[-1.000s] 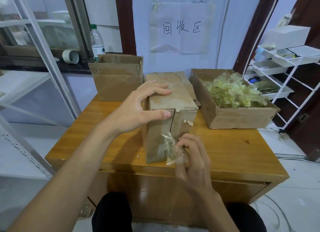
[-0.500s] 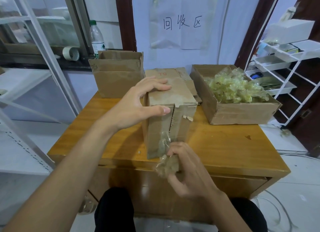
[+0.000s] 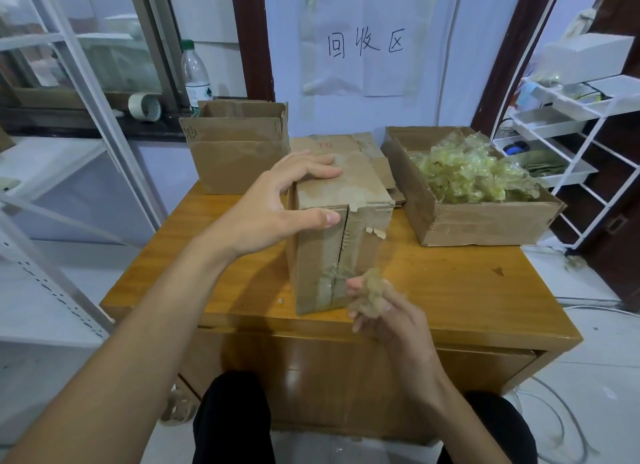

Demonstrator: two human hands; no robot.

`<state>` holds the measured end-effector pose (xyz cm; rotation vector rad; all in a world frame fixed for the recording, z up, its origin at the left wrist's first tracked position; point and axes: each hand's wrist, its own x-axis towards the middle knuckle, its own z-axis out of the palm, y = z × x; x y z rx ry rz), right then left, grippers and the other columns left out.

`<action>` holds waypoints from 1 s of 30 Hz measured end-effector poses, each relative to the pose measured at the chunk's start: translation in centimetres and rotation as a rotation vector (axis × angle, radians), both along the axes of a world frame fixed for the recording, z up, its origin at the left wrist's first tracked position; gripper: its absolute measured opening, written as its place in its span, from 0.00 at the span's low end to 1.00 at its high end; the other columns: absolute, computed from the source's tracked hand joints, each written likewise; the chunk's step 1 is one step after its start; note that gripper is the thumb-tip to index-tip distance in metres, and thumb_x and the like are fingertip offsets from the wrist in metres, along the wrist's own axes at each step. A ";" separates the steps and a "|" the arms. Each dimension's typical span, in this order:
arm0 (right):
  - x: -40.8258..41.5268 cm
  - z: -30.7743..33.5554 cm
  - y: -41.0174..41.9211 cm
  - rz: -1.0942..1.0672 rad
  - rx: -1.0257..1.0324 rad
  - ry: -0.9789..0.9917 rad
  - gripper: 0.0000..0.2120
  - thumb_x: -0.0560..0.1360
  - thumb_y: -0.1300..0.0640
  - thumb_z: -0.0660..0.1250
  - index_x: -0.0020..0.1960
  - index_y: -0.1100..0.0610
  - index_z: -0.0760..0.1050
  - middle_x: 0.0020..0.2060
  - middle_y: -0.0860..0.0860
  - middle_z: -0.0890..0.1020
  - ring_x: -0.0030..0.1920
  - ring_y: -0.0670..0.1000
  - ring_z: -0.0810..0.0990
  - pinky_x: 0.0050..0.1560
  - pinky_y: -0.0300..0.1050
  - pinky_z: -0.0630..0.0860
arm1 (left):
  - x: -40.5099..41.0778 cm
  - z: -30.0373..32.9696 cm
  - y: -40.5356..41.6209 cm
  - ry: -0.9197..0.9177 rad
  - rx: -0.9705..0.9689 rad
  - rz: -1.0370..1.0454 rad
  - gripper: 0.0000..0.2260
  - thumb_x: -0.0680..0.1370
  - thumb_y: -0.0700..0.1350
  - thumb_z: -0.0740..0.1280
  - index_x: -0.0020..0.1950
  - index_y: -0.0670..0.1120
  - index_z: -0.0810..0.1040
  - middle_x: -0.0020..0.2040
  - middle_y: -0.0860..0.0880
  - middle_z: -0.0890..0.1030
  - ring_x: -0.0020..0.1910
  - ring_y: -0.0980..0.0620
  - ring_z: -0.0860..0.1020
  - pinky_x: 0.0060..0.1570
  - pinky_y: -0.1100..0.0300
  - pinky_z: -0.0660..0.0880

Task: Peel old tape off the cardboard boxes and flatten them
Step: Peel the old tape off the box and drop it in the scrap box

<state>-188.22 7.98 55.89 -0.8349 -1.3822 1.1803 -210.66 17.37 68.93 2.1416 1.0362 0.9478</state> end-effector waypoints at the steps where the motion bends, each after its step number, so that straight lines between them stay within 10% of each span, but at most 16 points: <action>1: -0.2 0.2 0.0 -0.038 -0.005 0.006 0.17 0.81 0.46 0.62 0.60 0.52 0.84 0.52 0.58 0.81 0.48 0.55 0.80 0.48 0.49 0.77 | 0.0 0.0 0.0 -0.001 0.001 0.002 0.27 0.70 0.58 0.76 0.69 0.57 0.79 0.75 0.61 0.72 0.77 0.65 0.63 0.78 0.55 0.61; 7: -2.8 1.9 0.0 -0.336 0.126 -0.035 0.06 0.77 0.54 0.75 0.52 0.53 0.82 0.34 0.55 0.81 0.35 0.56 0.80 0.36 0.44 0.77 | 0.1 -0.2 0.0 -0.016 0.001 0.002 0.27 0.71 0.57 0.76 0.69 0.55 0.79 0.75 0.61 0.72 0.77 0.64 0.64 0.79 0.52 0.62; 10: -4.0 2.2 0.4 -0.424 0.107 0.065 0.16 0.77 0.61 0.75 0.59 0.52 0.73 0.31 0.57 0.80 0.31 0.61 0.79 0.33 0.45 0.77 | 0.1 -0.2 0.1 -0.027 0.002 0.003 0.27 0.71 0.56 0.77 0.69 0.55 0.80 0.75 0.61 0.73 0.77 0.65 0.64 0.77 0.57 0.62; 19: -5.5 -0.1 2.1 -0.752 0.497 -0.330 0.05 0.80 0.68 0.68 0.50 0.60 0.80 0.40 0.47 0.77 0.37 0.49 0.76 0.31 0.50 0.75 | 0.3 0.3 -0.3 0.080 0.087 0.075 0.25 0.73 0.58 0.75 0.69 0.57 0.78 0.74 0.63 0.72 0.77 0.65 0.63 0.76 0.57 0.61; 24: -5.4 -0.5 1.6 -0.654 0.482 -0.295 0.13 0.82 0.62 0.56 0.59 0.58 0.79 0.46 0.47 0.79 0.43 0.51 0.81 0.37 0.55 0.80 | 1.7 2.5 -1.4 0.392 0.189 0.232 0.25 0.70 0.69 0.66 0.64 0.60 0.74 0.68 0.64 0.74 0.65 0.56 0.73 0.63 0.47 0.72; 30: -5.0 1.9 1.5 -0.627 0.266 -0.212 0.08 0.81 0.48 0.68 0.52 0.46 0.69 0.40 0.47 0.80 0.37 0.51 0.81 0.34 0.56 0.80 | 2.8 1.7 -1.3 0.371 0.265 0.299 0.28 0.72 0.72 0.69 0.68 0.61 0.74 0.69 0.61 0.73 0.68 0.53 0.73 0.62 0.47 0.72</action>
